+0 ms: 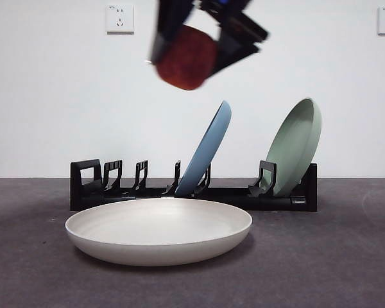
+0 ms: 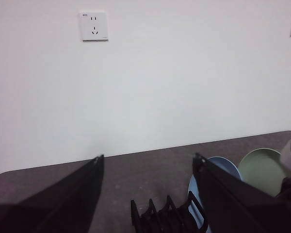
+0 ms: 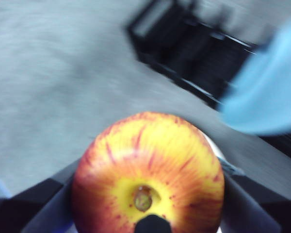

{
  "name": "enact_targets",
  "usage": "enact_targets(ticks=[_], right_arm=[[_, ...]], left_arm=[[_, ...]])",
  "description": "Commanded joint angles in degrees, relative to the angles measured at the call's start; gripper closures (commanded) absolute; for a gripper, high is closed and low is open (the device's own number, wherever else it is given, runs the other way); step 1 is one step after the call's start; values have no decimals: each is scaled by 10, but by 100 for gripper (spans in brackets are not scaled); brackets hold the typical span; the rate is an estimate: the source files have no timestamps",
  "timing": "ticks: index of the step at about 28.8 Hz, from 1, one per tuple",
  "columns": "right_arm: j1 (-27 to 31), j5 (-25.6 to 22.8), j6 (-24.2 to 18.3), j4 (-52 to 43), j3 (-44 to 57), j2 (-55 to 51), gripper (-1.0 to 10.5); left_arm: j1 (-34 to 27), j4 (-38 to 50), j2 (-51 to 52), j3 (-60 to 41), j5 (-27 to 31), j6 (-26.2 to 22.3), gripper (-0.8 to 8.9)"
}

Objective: Take the yellow plate from the plate rack,put the plate on the table,take the apple from the table,put the apple in the plate

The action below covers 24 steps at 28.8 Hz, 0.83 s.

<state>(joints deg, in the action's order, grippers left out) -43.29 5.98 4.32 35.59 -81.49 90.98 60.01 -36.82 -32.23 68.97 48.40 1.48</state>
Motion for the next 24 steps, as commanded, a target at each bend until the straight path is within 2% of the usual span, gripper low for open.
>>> enact_targets(ticks=[1, 12, 17, 19, 22, 24], right_arm=[[-18, -2, 5, 2, -25, 45, 959], [-37, -3, 5, 40, -34, 231, 959], [-37, -4, 5, 41, -34, 257, 958], [-38, -3, 2, 41, -34, 257, 922], [-41, -3, 1, 44, -34, 257, 729], [-40, -4, 1, 50, -34, 257, 536]], left_arm=[[-1, -4, 2, -2, 0, -7, 500], [-1, -22, 2, -2, 0, -7, 500], [-1, -38, 2, -2, 0, -6, 500], [-1, -42, 2, -2, 0, -6, 500], [-1, -47, 2, -2, 0, -6, 500], [-1, -51, 2, -2, 0, -5, 500]])
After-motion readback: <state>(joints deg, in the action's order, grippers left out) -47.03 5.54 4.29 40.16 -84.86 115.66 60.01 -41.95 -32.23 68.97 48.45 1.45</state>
